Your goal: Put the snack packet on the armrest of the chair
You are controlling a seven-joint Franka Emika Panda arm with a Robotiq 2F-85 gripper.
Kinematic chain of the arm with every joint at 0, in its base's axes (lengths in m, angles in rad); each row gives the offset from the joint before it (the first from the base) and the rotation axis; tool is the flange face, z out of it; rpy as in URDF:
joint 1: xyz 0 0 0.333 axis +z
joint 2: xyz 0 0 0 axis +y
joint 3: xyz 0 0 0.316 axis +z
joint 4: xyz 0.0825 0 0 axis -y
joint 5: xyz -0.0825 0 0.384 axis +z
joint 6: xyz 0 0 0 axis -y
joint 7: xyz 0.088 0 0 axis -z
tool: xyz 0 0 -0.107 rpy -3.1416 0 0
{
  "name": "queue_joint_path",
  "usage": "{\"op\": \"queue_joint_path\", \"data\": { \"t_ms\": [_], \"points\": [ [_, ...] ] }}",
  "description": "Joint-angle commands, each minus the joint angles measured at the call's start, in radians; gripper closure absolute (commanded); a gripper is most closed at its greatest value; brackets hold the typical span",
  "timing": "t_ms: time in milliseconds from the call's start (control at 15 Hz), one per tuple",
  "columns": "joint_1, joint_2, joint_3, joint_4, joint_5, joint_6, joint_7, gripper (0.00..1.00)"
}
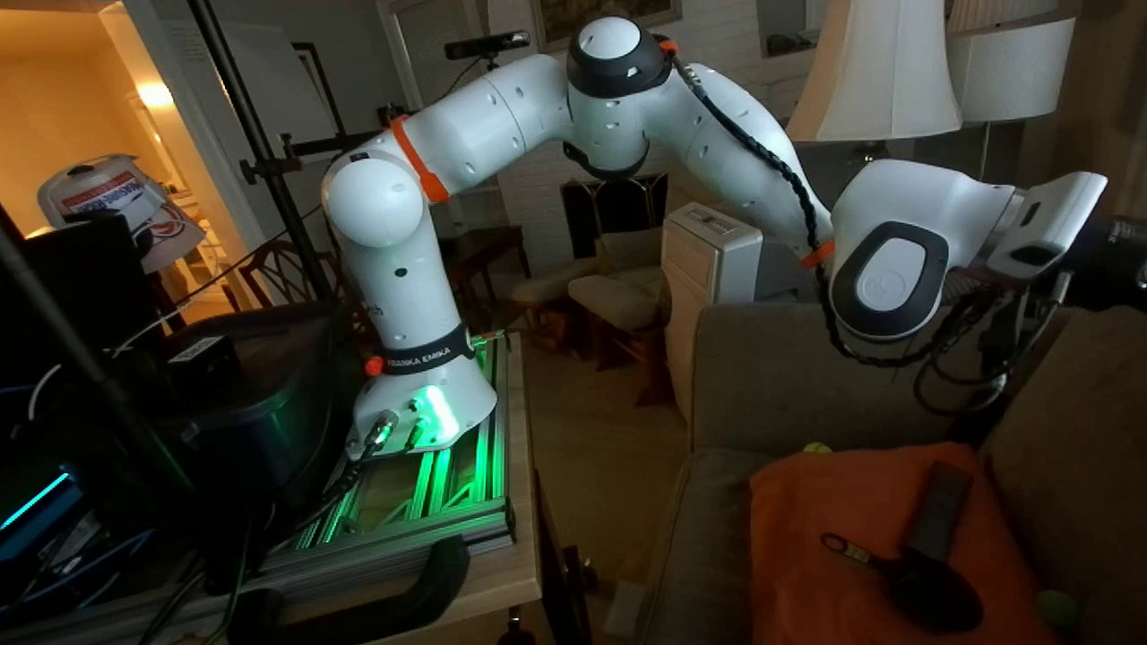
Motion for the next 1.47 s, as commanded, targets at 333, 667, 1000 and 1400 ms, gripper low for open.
{"op": "queue_joint_path", "data": {
  "t_ms": [333, 667, 1000, 1400],
  "points": [
    [-0.082, 0.157, -0.050, 0.278, 0.043, -0.009, 0.022, 1.00],
    [-0.156, 0.307, -0.133, 0.514, 0.129, -0.050, 0.031, 1.00],
    [-0.217, 0.244, -0.033, 0.579, 0.178, 0.006, -0.103, 1.00],
    [-0.275, 0.245, 0.098, 0.698, 0.168, 0.005, -0.151, 1.00]
  ]
}}
